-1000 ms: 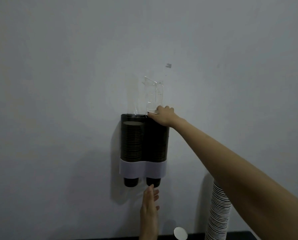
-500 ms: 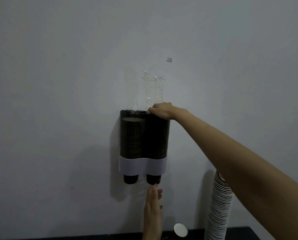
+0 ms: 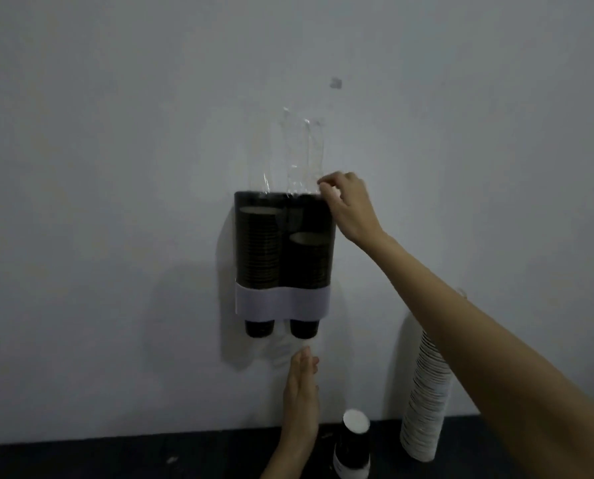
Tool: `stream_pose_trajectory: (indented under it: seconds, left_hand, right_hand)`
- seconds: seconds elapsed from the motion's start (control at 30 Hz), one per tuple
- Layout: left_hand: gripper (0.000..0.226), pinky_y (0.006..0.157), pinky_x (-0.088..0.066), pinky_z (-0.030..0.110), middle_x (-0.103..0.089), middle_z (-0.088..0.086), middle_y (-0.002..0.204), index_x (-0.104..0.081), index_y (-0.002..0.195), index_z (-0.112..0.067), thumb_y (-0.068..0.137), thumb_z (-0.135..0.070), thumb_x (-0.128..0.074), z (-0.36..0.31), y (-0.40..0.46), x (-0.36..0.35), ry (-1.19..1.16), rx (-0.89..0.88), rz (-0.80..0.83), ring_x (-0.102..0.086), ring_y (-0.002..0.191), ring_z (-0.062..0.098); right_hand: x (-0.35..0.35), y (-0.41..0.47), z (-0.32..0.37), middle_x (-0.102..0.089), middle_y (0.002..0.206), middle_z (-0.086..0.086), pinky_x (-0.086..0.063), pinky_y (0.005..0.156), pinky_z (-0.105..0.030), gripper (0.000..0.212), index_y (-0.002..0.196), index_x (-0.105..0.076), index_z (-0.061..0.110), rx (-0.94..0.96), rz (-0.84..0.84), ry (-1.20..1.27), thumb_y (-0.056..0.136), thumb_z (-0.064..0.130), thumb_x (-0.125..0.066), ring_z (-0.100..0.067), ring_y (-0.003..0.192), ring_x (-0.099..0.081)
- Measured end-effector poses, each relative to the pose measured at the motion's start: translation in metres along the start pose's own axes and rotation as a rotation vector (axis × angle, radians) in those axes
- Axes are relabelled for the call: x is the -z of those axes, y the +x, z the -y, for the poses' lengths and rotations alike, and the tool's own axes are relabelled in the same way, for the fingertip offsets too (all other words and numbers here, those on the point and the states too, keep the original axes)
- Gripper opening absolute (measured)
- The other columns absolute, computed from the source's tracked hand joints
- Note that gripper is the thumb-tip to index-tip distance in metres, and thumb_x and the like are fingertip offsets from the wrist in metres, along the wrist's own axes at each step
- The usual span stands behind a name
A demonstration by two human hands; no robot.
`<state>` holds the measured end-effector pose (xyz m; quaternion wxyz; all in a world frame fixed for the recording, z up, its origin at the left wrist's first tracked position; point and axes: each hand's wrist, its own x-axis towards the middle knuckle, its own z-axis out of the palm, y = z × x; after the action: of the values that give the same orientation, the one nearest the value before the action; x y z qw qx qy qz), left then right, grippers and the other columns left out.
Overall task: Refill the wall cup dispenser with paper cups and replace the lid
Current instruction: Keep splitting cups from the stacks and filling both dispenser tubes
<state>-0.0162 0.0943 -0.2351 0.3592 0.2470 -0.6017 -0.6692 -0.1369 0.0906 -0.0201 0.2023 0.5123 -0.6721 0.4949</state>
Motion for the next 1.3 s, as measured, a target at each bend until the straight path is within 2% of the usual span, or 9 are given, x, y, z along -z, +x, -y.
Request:
stream_pose_trajectory:
  seconds: [0.1,0.17,0.23,0.33,0.6,0.83,1.03,1.2,1.3]
  left_hand:
    - [0.039,0.103,-0.032,0.024,-0.05,0.003,0.126,-0.044,0.13,-0.007,0.098,-0.025,-0.031,0.023,-0.002,0.002,0.158,0.042,0.081,-0.046,0.117,0.016]
    - [0.04,0.093,-0.032,0.018,-0.047,0.0,0.124,-0.04,0.133,-0.006,0.097,-0.024,-0.037,0.046,0.001,0.003,0.324,0.102,0.162,-0.044,0.111,0.011]
    - [0.047,0.095,-0.037,0.021,-0.049,0.005,0.13,-0.037,0.134,-0.005,0.093,-0.025,-0.046,0.075,0.004,0.005,0.521,0.169,0.231,-0.049,0.116,0.017]
    - [0.049,0.093,-0.039,0.022,-0.048,0.014,0.135,-0.039,0.131,-0.002,0.089,-0.022,-0.053,0.112,0.004,0.009,0.728,0.245,0.326,-0.049,0.123,0.024]
    - [0.059,0.102,-0.038,0.025,-0.047,0.016,0.138,-0.03,0.137,-0.001,0.084,-0.007,-0.055,0.178,0.019,0.004,0.835,0.339,0.393,-0.048,0.126,0.025]
    - [0.088,0.107,-0.041,0.04,-0.047,0.009,0.138,-0.032,0.139,-0.013,0.06,-0.024,-0.069,0.244,0.053,-0.007,0.823,0.333,0.397,-0.045,0.129,0.023]
    - [0.082,0.107,-0.039,0.042,-0.047,0.01,0.138,-0.036,0.136,-0.014,0.064,-0.015,-0.075,0.241,0.048,-0.018,0.795,0.297,0.388,-0.044,0.129,0.023]
    - [0.073,0.103,-0.042,0.036,-0.053,0.008,0.131,-0.043,0.131,-0.013,0.065,-0.01,-0.074,0.227,0.044,-0.018,0.705,0.252,0.302,-0.051,0.122,0.023]
    - [0.073,0.101,-0.045,0.037,-0.056,0.006,0.129,-0.047,0.128,-0.016,0.062,-0.013,-0.077,0.224,0.041,-0.015,0.689,0.221,0.262,-0.054,0.118,0.021]
  right_hand:
    - [0.005,-0.076,-0.037,-0.054,0.094,-0.002,-0.034,0.078,-0.007,0.023,0.1,-0.062,0.0,-0.109,-0.272,0.151,0.092,0.014,-0.045,-0.019,0.097,-0.047]
    - [-0.003,-0.139,-0.078,-0.054,0.094,-0.007,-0.035,0.077,-0.014,0.018,0.099,-0.061,-0.001,-0.315,-0.276,0.163,0.091,0.01,-0.05,-0.02,0.094,-0.049]
    - [-0.021,-0.204,-0.127,-0.054,0.098,-0.01,-0.039,0.081,-0.03,0.023,0.107,-0.056,-0.002,-0.623,-0.112,0.149,0.086,0.008,-0.058,-0.024,0.095,-0.052]
    - [-0.043,-0.284,-0.175,-0.053,0.119,-0.017,-0.045,0.098,-0.042,0.069,0.128,-0.036,-0.003,-0.937,0.241,0.153,0.071,0.006,-0.074,-0.031,0.113,-0.055]
    - [-0.093,-0.349,-0.215,-0.033,0.15,-0.013,-0.029,0.115,-0.043,0.12,0.146,-0.004,0.005,-1.012,0.432,0.075,0.059,0.02,-0.084,-0.03,0.14,-0.028]
    - [-0.121,-0.365,-0.238,-0.046,0.138,-0.008,-0.03,0.103,-0.031,0.098,0.14,-0.031,0.01,-0.962,0.391,-0.024,0.061,0.041,-0.079,-0.027,0.127,-0.039]
    - [-0.121,-0.368,-0.24,-0.052,0.118,-0.008,-0.026,0.084,-0.018,0.089,0.121,-0.048,0.01,-0.989,0.427,-0.027,0.047,0.056,-0.068,-0.022,0.114,-0.044]
    - [-0.115,-0.364,-0.234,-0.059,0.113,-0.009,-0.047,0.091,-0.032,0.072,0.111,-0.055,0.011,-1.07,0.325,0.123,0.049,0.03,-0.087,-0.022,0.107,-0.058]
    - [-0.109,-0.359,-0.225,-0.062,0.108,-0.006,-0.049,0.092,-0.036,0.078,0.107,-0.057,0.014,-1.033,0.315,0.109,0.04,0.046,-0.082,-0.021,0.103,-0.058]
